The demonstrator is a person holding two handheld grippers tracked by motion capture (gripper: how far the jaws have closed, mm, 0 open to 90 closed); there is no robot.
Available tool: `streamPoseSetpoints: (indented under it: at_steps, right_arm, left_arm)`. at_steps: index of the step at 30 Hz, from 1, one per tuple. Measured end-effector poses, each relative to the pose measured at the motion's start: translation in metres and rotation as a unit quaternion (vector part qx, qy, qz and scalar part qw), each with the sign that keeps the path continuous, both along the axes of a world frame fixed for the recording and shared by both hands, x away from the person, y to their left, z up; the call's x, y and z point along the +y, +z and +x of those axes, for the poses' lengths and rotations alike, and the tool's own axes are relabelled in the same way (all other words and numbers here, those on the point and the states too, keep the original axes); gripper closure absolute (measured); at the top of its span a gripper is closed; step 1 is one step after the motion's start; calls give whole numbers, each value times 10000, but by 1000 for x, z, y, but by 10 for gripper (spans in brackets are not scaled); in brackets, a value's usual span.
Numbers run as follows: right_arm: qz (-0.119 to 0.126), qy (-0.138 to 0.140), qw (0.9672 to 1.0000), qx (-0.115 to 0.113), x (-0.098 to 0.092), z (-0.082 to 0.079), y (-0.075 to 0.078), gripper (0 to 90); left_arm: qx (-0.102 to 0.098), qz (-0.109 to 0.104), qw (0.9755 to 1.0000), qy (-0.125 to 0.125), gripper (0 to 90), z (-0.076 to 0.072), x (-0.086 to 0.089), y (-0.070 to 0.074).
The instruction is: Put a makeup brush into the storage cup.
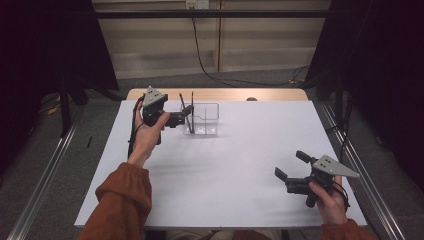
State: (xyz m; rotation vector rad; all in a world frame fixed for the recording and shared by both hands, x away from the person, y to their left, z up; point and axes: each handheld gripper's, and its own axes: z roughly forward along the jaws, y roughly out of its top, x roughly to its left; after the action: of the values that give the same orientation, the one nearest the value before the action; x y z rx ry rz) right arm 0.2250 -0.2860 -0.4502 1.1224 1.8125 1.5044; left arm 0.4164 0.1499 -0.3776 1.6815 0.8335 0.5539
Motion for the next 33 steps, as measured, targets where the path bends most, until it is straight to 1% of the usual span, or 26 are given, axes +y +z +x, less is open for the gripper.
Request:
streamPoseSetpoints:
  at_steps: [1, 2, 4, 6, 7, 9, 10, 12, 14, 17, 19, 21, 23, 24, 25, 26, 28, 31, 32, 33]
  right_arm:
    - [-7, -1, 10000, -1, 0, 0, 0, 0]
    - [-8, -1, 10000, 0, 0, 0, 0, 0]
    - [-6, -3, 10000, 0, 0, 0, 0, 0]
    - [-1, -10, 10000, 2, 0, 0, 0, 0]
    - [1, -7, 10000, -1, 0, -1, 0, 0]
    - [12, -8, 10000, -1, 0, -1, 0, 0]
    - [10, -4, 10000, -1, 0, -1, 1, 0]
    - [6, 7, 10000, -11, 0, -1, 1, 0]
    - [-5, 5, 10000, -4, 0, -1, 0, 0]
    - [1, 5, 10000, -2, 0, -1, 1, 0]
    - [10, 5, 10000, -6, -1, -1, 1, 0]
    - [19, 7, 10000, -4, 0, -1, 1, 0]
    - [17, 14, 10000, -9, 0, -1, 1, 0]
    - [17, 17, 10000, -6, 0, -1, 1, 0]
    - [15, 17, 10000, -13, 0, -1, 1, 0]
    - [15, 18, 10000, -15, -1, -1, 1, 0]
    - [15, 11, 10000, -16, -1, -2, 1, 0]
    - [8, 1, 10000, -6, -1, -2, 1, 0]
    - [12, 6, 10000, -10, -1, -2, 1, 0]
    - [13, -3, 10000, -4, 0, -2, 1, 0]
  left_arm:
    - [20, -27, 10000, -5, 22, -2, 1, 1]
    - [-12, -24, 10000, -22, 22, -4, 2, 1]
    - [-29, 12, 10000, 26, 23, -9, 4, 1]
    - [-5, -6, 10000, -5, 23, -13, 6, 0]
    - [-5, -21, 10000, 40, 22, -15, 7, 0]
    - [-15, -88, 10000, -40, 21, -19, 10, 0]
    - [-6, -67, 10000, -51, 19, -21, 11, 0]
    - [-54, -56, 10000, -12, 19, -25, 14, 1]
    - [-25, -146, 9999, 5, 19, -27, 17, 1]
    - [-35, -198, 9998, -37, 21, -31, 20, 0]
    - [-79, -159, 9998, -14, 20, -34, 22, -3]
    - [-39, -187, 9998, -18, 21, -37, 24, -5]
    - [-45, -109, 9999, -9, 20, -41, 26, -7]
    - [-50, -114, 9999, 0, 20, -43, 28, -8]
    - [-44, -69, 10000, 4, 21, -46, 30, -7]
    - [-58, -81, 9999, 17, 20, -48, 32, -7]
    - [-121, -23, 9999, 8, 20, -53, 38, -4]
    - [-171, -57, 9998, 105, 20, -61, 46, -2]
    - [-193, -7, 9997, 134, 20, -63, 49, -3]
    - [-166, -54, 9997, 148, 20, -66, 51, -4]
